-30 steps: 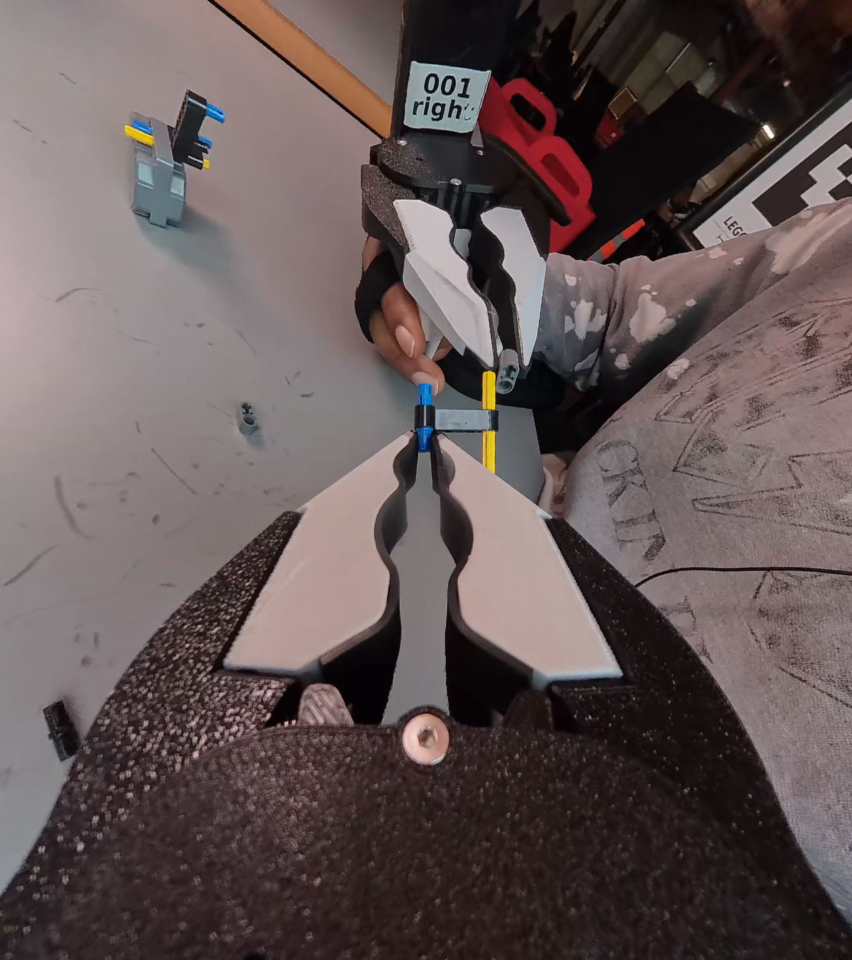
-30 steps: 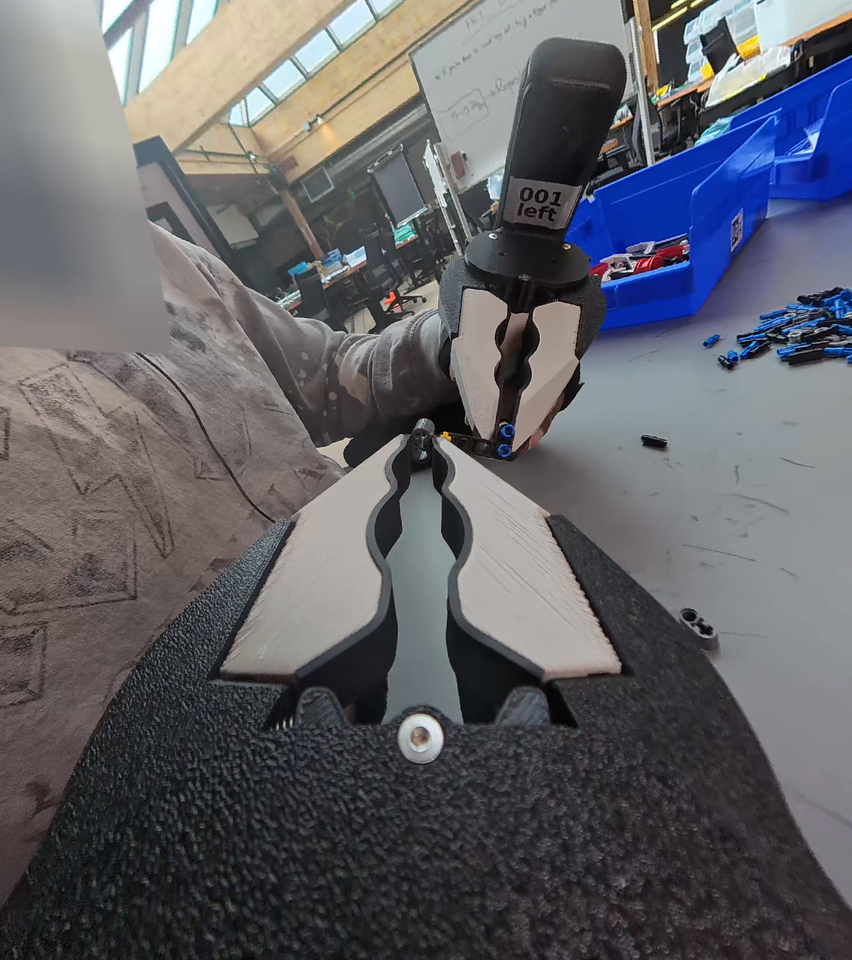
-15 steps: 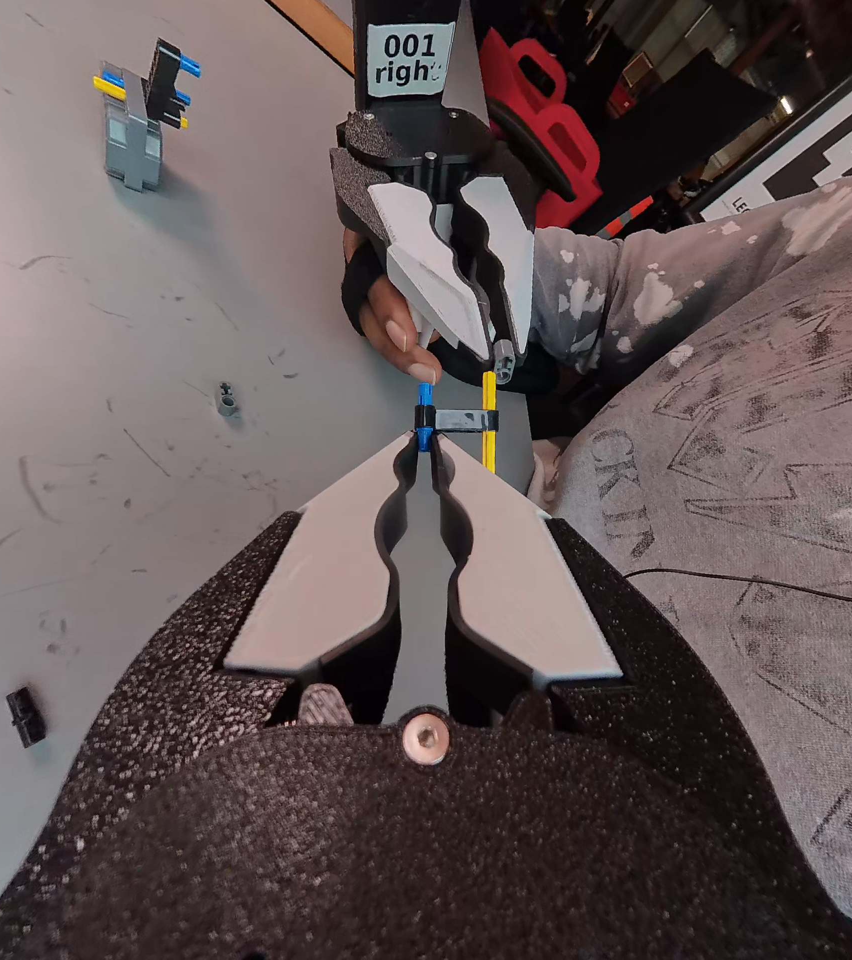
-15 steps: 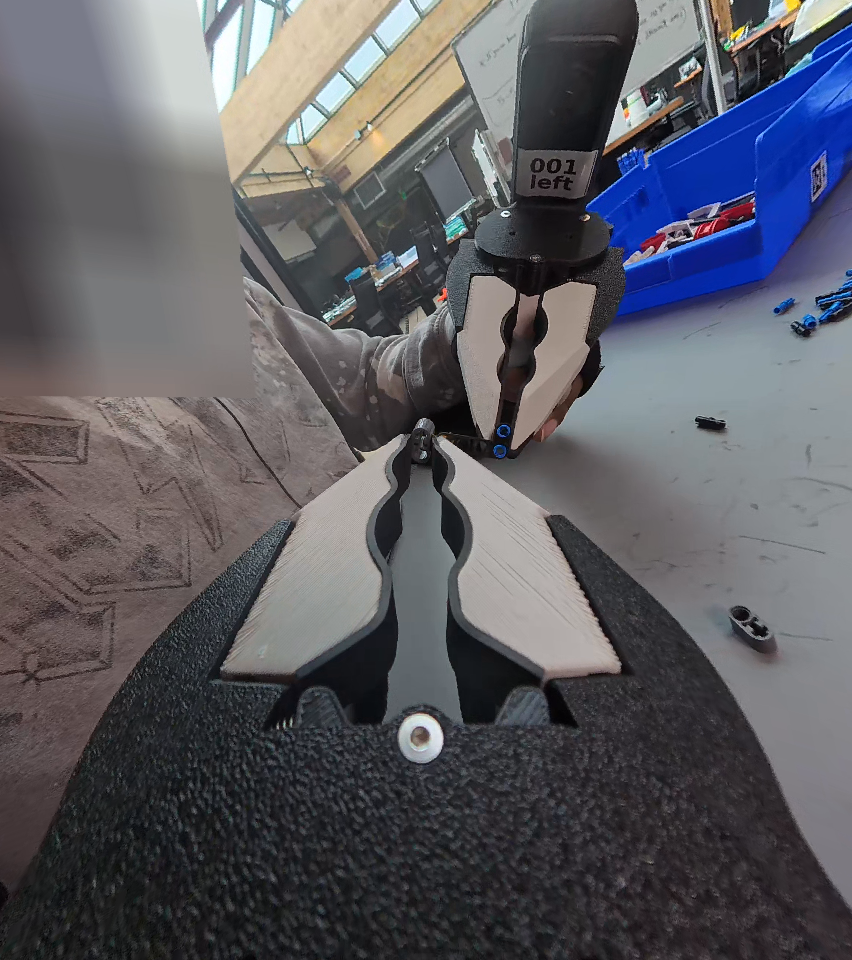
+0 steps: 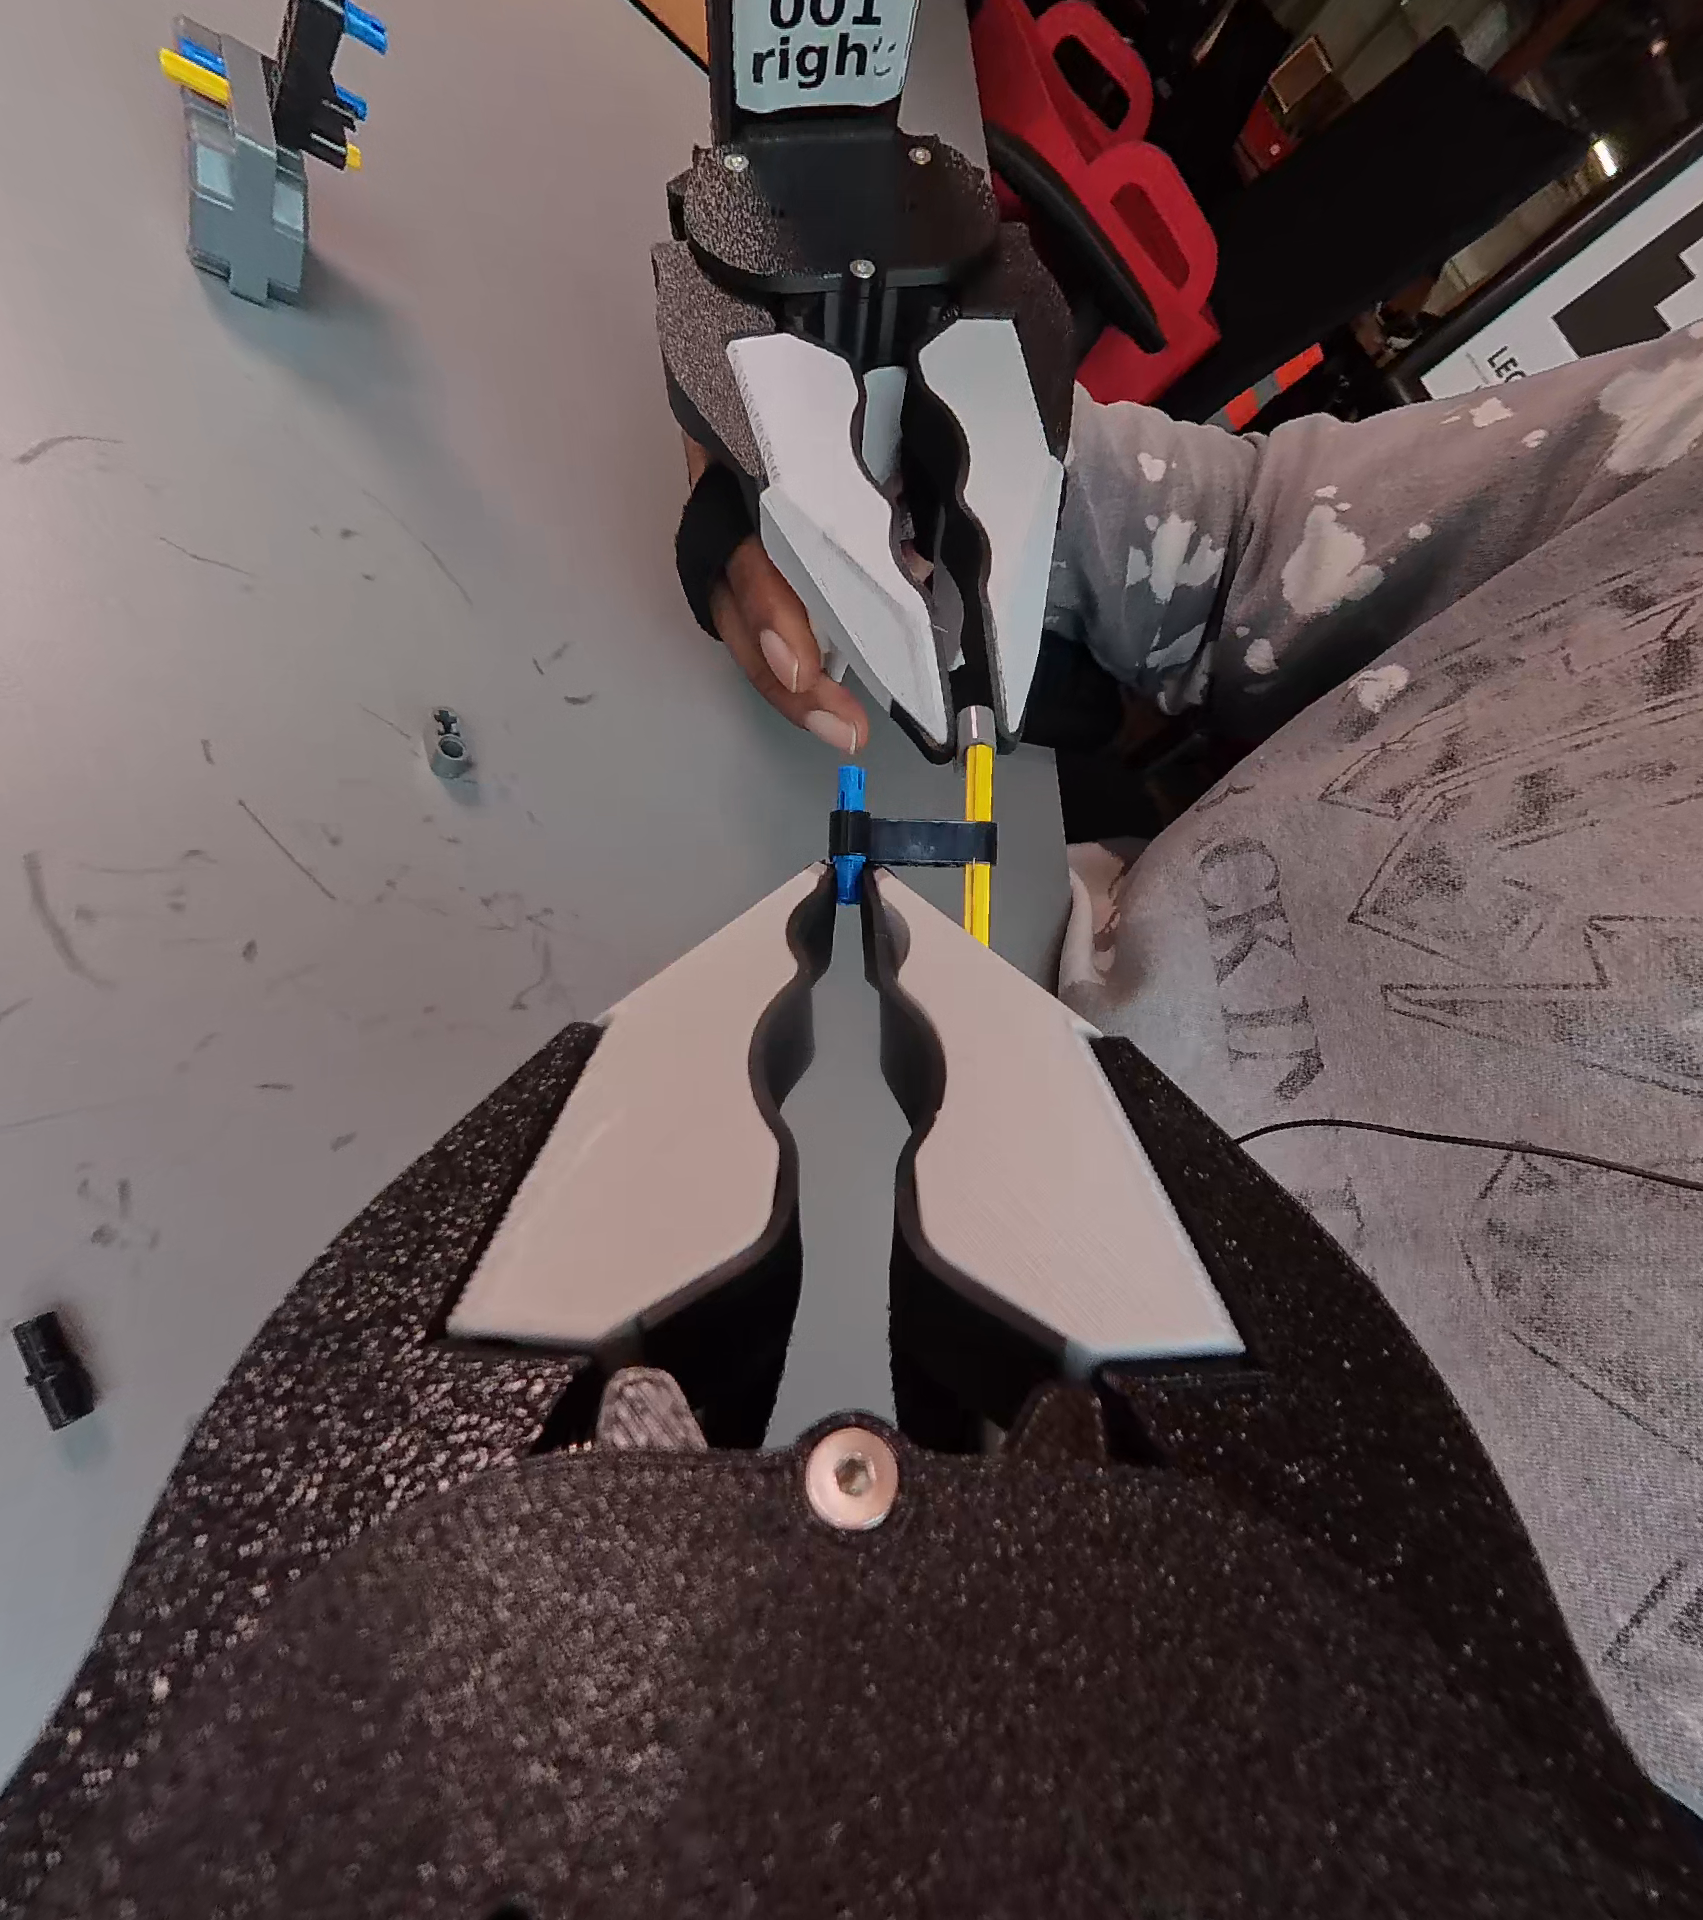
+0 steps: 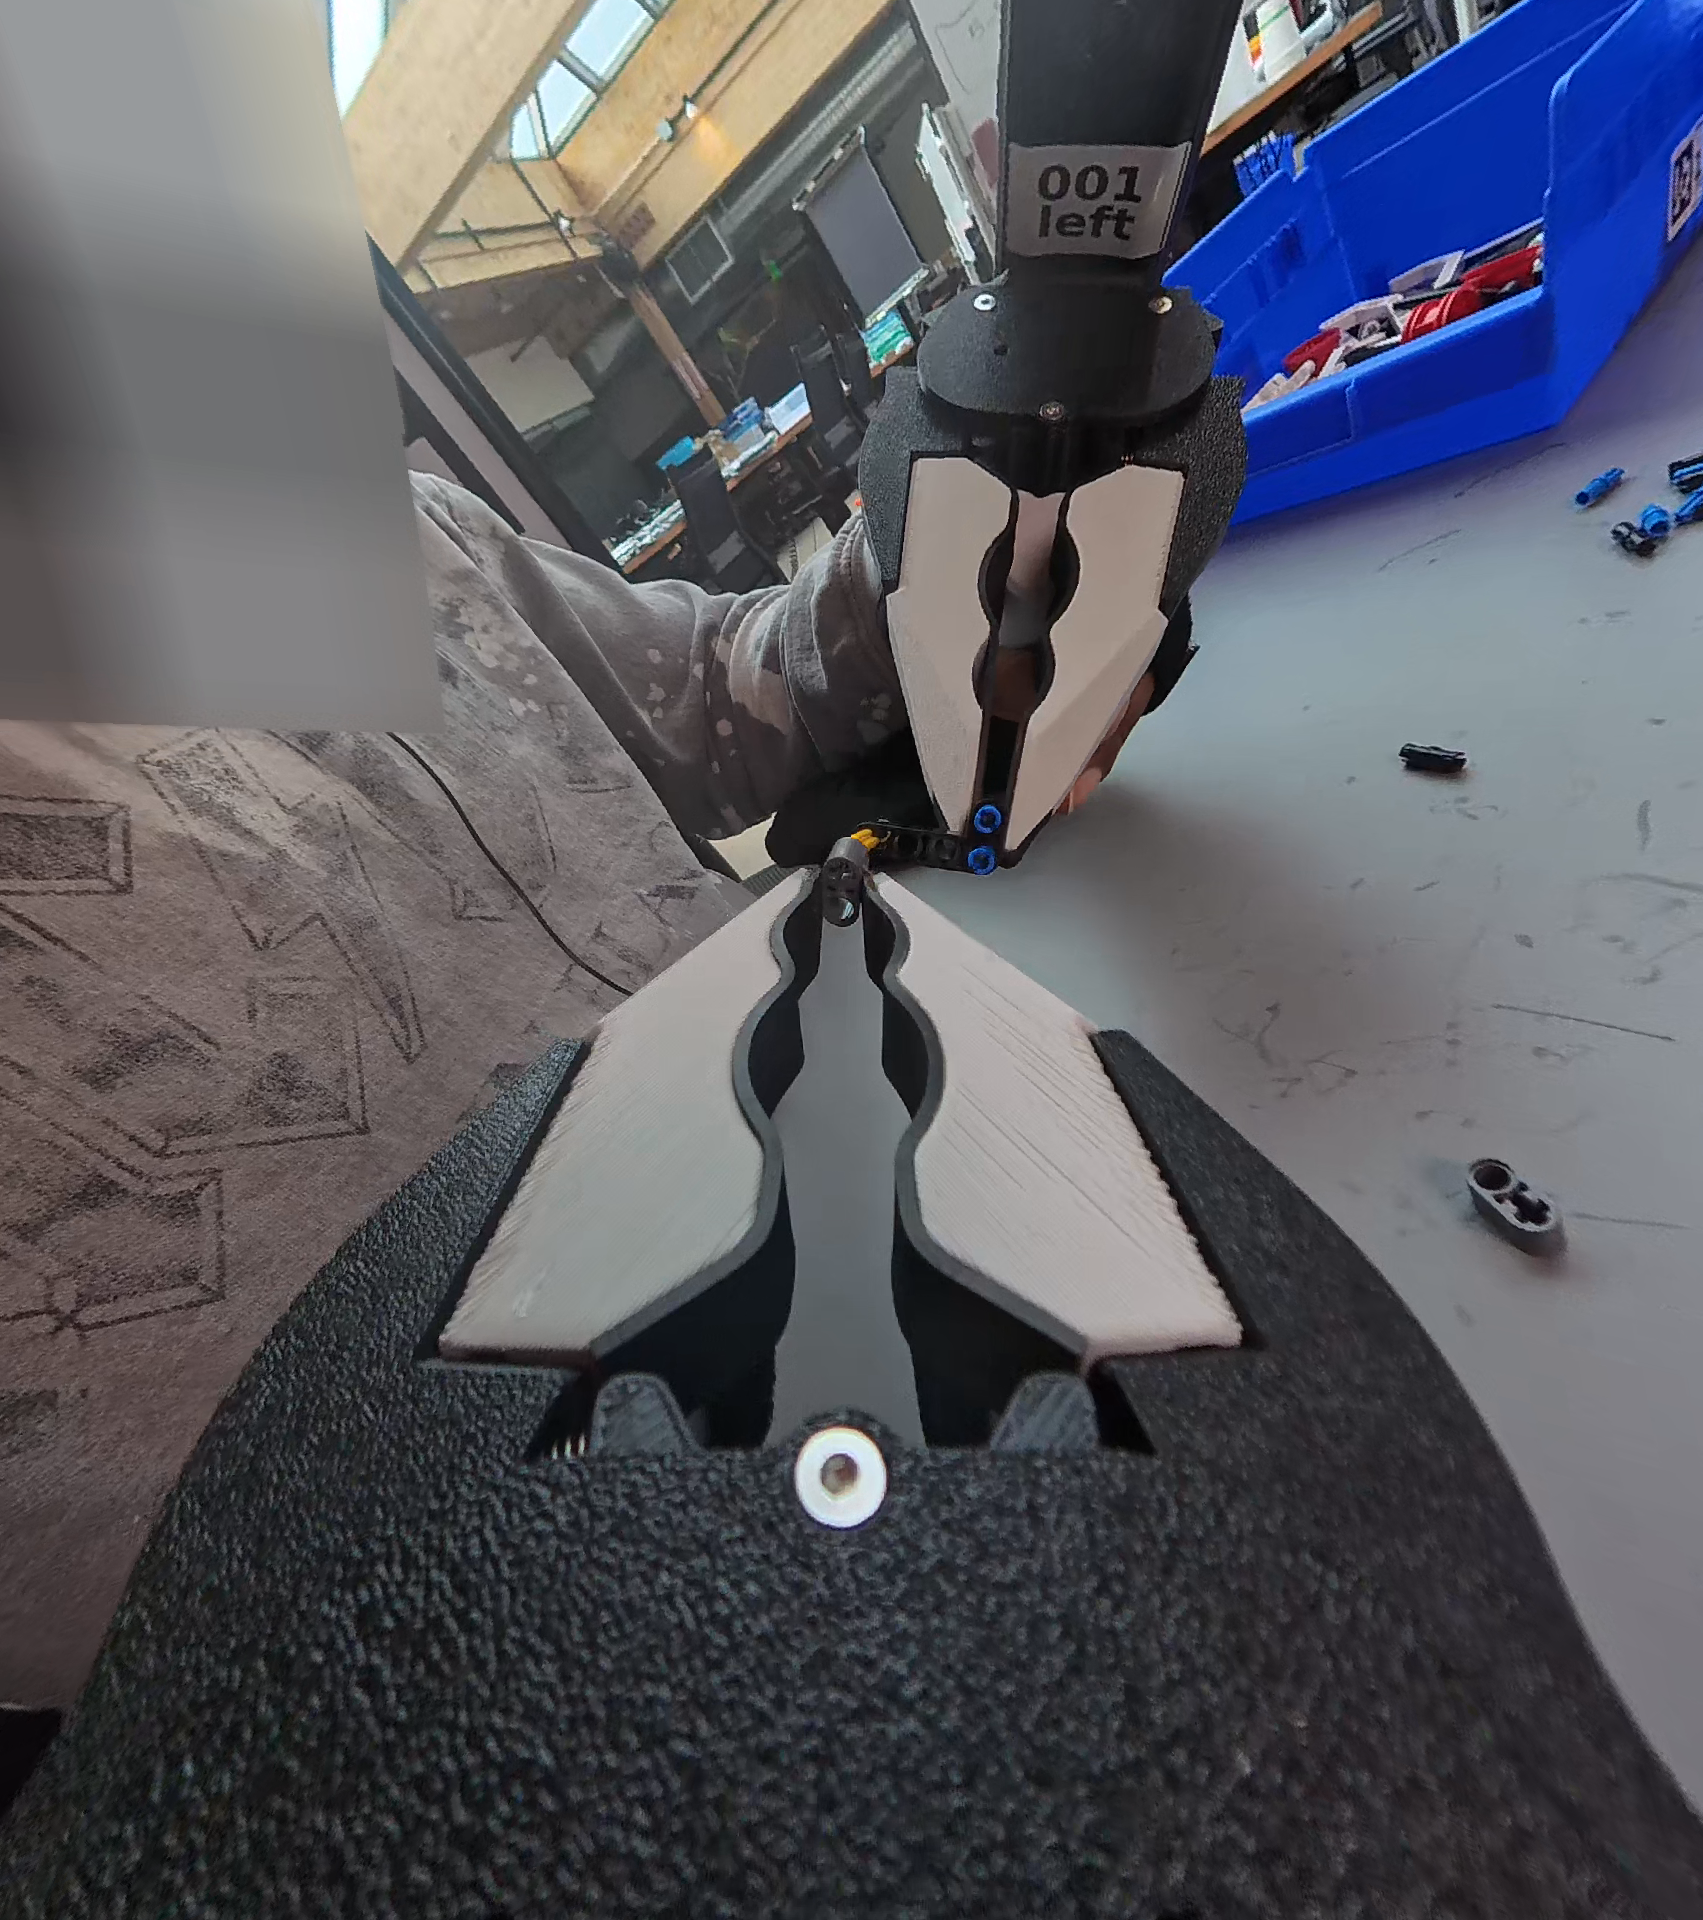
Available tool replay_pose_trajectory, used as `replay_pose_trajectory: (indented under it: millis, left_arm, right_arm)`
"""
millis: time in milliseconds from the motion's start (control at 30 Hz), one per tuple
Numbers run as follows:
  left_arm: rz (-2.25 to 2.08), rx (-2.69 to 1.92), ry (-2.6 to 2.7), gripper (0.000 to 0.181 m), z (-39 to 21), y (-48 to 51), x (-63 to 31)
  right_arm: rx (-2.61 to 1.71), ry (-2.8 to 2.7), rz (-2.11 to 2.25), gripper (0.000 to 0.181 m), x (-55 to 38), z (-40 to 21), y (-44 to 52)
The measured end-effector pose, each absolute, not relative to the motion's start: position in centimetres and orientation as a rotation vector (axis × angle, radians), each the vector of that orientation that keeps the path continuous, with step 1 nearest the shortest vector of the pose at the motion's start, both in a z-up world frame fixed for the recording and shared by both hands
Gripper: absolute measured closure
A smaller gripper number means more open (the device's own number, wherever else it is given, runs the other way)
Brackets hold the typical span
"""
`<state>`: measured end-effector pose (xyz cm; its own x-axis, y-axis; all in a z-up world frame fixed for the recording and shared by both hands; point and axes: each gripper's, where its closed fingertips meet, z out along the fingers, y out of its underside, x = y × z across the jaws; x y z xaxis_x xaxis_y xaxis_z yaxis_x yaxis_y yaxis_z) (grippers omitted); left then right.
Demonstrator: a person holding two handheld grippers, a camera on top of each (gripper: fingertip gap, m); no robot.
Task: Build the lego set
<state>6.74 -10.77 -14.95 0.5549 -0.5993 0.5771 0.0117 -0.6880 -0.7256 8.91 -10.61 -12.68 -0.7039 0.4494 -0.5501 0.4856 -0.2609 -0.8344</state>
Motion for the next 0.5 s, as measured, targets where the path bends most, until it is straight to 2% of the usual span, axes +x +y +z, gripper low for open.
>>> replay_pose_trajectory:
  millis: [500]
  left_arm:
    - [-1.059,-2.279,0.459,0.177,-18.6,-10.9,6.7]
  right_arm:
    - [1.309,2.169,-1.820,0.174,9.2,-16.8,-10.8]
